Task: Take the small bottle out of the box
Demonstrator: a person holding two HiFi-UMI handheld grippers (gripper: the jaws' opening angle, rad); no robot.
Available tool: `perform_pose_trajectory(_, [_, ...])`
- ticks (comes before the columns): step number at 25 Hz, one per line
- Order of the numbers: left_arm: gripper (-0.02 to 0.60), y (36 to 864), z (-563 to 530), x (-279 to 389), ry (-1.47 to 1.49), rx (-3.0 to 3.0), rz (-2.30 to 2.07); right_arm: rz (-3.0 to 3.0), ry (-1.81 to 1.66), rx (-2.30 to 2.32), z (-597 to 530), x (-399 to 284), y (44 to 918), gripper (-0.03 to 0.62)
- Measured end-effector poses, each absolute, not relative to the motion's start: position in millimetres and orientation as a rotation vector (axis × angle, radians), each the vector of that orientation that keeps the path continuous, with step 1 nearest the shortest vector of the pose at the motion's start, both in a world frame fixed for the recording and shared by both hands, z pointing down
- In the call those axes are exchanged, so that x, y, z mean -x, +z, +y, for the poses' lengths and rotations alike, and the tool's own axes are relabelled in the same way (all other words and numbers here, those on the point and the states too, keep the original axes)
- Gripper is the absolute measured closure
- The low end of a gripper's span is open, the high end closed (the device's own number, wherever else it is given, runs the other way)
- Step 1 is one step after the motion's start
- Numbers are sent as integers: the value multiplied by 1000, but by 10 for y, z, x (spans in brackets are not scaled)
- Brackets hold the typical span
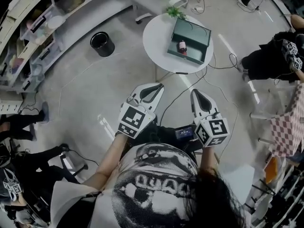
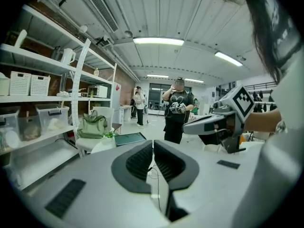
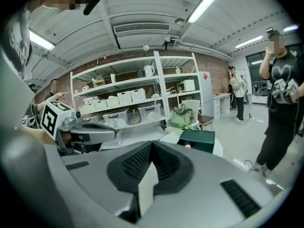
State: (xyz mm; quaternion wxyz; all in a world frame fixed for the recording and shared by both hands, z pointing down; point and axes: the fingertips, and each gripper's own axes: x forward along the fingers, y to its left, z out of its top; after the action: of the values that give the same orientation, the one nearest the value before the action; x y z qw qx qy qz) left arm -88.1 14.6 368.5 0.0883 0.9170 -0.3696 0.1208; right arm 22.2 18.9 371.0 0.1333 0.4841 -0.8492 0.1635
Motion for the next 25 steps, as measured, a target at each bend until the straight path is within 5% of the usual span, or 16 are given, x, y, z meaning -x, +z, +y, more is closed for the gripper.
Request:
perform_pose_trajectory(11, [565,3902,-157,985,362,-2626,-1155,-2423,545,-1361,-59,-292,3953,595])
perform_pose_trajectory(25, [565,3993,-1149,335,389,-2502,-1318,-2530,525,-1116,-1505,-791,4037,595])
